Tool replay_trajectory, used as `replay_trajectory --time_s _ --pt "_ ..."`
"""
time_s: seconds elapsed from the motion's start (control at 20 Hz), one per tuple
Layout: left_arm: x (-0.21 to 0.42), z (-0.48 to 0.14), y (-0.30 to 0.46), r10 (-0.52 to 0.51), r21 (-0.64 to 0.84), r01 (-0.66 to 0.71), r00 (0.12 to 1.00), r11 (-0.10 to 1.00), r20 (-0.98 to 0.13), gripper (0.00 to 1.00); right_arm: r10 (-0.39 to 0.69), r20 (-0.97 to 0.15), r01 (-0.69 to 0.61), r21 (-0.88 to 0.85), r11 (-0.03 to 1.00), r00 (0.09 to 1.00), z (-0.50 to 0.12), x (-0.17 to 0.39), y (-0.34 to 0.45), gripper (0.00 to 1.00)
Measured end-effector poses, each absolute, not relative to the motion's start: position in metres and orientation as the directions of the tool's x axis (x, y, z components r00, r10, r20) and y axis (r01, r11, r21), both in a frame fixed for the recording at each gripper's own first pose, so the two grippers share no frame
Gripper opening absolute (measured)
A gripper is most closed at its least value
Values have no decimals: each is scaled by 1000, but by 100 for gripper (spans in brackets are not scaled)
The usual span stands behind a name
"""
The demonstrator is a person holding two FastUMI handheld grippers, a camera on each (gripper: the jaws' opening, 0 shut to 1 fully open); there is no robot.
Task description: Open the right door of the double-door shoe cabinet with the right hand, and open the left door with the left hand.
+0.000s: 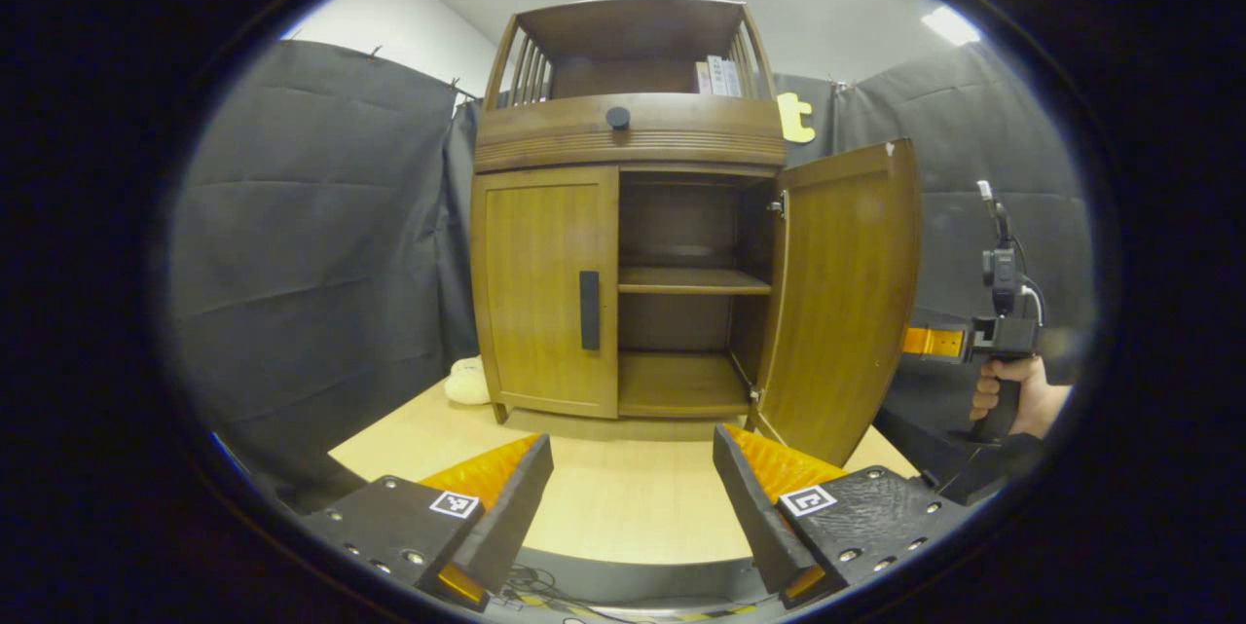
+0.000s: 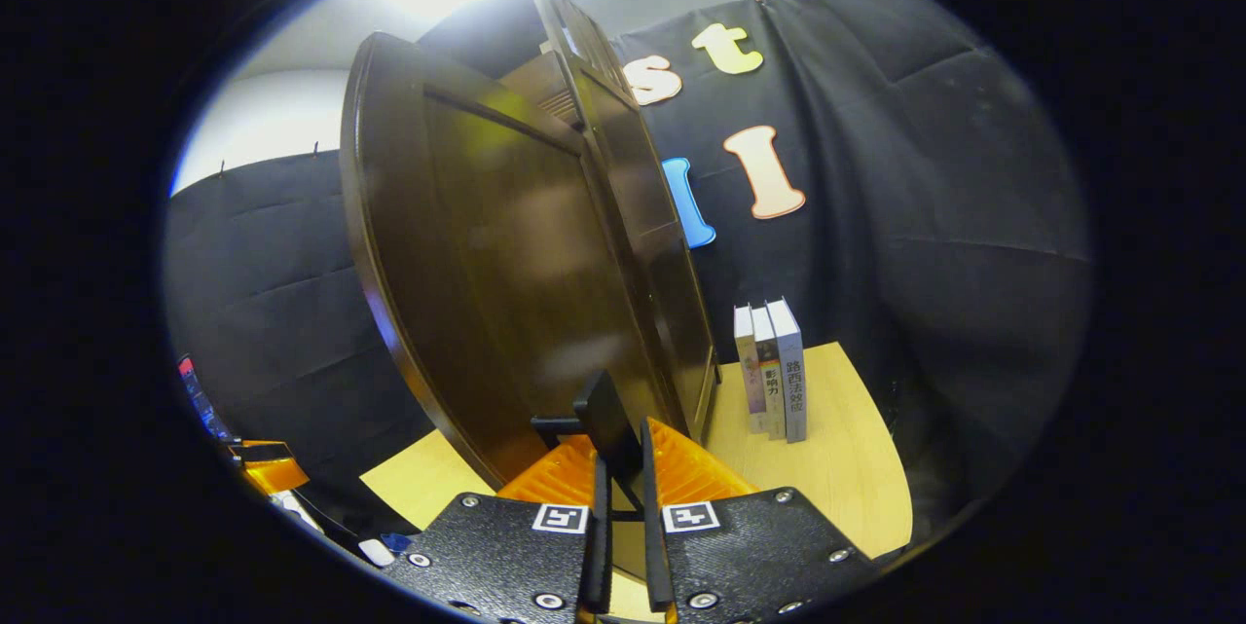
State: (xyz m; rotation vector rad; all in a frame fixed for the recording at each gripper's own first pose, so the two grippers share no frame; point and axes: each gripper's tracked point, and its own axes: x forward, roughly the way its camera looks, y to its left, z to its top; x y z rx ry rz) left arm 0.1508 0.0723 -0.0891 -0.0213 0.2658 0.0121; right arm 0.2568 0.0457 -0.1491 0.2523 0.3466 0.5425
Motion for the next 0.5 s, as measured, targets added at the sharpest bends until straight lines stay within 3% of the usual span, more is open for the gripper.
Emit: replay_trajectory --time_s 0.05,0.1,0.3,0.45,0.5 --pt "149 -90 74 13 -19 -19 962 1000 -271 100 536 -254 -456 313 833 805 -151 257 47 14" --pt "148 -90 74 14 -24 -22 960 999 -279 95 531 -256 -454 303 838 808 -151 257 46 14" --pt "146 -94 78 29 -55 -48 950 997 -311 100 501 -289 -431 274 860 816 -158 250 39 18" --pt "152 -93 83 41 -86 -73 943 994 -329 98 445 -312 -403 191 895 840 -165 240 16 37" --pt "156 -91 86 45 -88 -78 943 993 -330 97 413 -310 -384 150 911 857 -165 237 4 56"
